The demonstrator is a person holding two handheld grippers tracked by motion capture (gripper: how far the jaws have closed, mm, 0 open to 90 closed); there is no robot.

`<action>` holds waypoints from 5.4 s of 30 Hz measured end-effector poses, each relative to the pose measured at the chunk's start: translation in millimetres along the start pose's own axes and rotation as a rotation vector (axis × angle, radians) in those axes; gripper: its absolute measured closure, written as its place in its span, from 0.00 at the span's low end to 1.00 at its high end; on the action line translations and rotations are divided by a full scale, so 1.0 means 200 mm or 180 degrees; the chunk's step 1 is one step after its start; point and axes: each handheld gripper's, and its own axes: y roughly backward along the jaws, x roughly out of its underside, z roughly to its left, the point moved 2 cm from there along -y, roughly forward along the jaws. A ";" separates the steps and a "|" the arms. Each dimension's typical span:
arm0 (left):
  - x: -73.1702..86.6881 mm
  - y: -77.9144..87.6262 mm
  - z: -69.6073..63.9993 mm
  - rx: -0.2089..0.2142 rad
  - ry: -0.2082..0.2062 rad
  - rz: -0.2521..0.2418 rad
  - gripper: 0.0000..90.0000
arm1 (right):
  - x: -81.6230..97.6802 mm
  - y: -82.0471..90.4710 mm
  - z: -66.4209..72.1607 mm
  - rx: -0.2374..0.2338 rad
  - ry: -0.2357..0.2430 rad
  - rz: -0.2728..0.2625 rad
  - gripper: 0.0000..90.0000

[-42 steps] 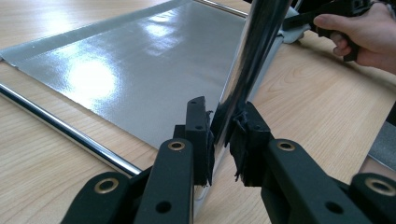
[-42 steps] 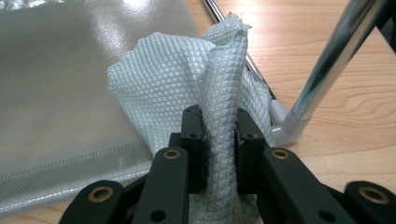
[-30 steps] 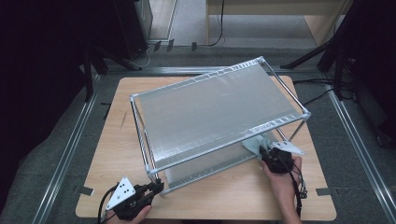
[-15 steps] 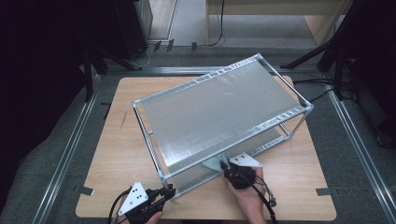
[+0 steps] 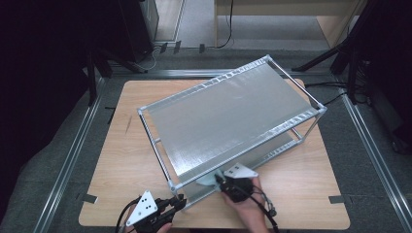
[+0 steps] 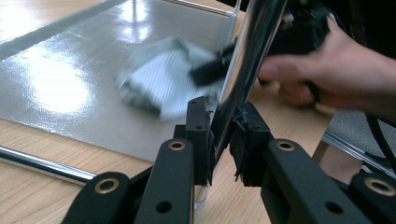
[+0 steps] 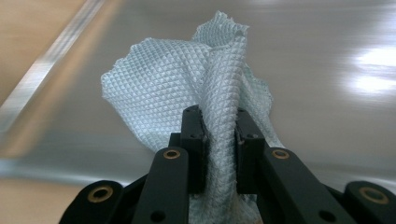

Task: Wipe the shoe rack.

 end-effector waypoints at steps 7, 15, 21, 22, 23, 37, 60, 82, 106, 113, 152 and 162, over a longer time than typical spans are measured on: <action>0.00 0.00 0.00 -0.0005 -0.0022 -0.0002 0.87 | 0.01 0.12 -0.50 0.0659 -0.0519 -0.0120 0.86; 0.00 0.00 0.01 -0.0044 -0.0012 -0.0014 0.87 | 0.04 0.27 -0.86 0.1308 -0.0903 -0.0278 0.86; 0.00 0.01 0.03 -0.0059 0.0028 -0.0025 0.87 | 0.08 0.33 -0.96 0.1491 -0.1115 -0.0319 0.84; 0.00 0.01 0.03 -0.0073 0.0022 -0.0026 0.87 | 0.08 0.33 -0.94 0.1448 -0.1091 -0.0319 0.84; 0.00 0.01 0.03 -0.0075 0.0013 -0.0023 0.87 | 0.07 0.32 -0.92 0.1374 -0.1068 -0.0331 0.83; 0.00 0.01 0.03 -0.0068 0.0049 -0.0027 0.87 | -0.02 0.02 -0.25 0.0371 -0.0258 -0.0050 0.83; 0.00 0.01 0.03 -0.0050 0.0035 -0.0017 0.87 | -0.02 0.07 -0.48 0.0597 -0.0425 -0.0066 0.84; 0.00 0.00 0.02 -0.0053 0.0056 -0.0039 0.87 | 0.05 0.20 -0.74 0.1267 -0.0972 -0.0025 0.83; -0.03 -0.16 -0.08 0.0103 -0.0057 -0.0056 0.88 | -0.08 0.14 -0.42 0.0785 -0.0569 -0.0279 0.83; -0.06 -0.21 -0.08 0.0144 -0.0072 -0.0048 0.88 | -0.03 0.32 -0.65 0.1266 -0.0696 -0.0450 0.44; 0.02 0.06 0.23 -0.0899 0.0439 -0.0281 0.31 | -0.06 0.16 0.32 -0.0492 0.0096 -0.0534 0.40; 0.04 0.16 0.34 -0.1338 0.0696 -0.0295 0.39 | -0.05 0.18 0.27 -0.0456 0.0106 -0.0602 0.82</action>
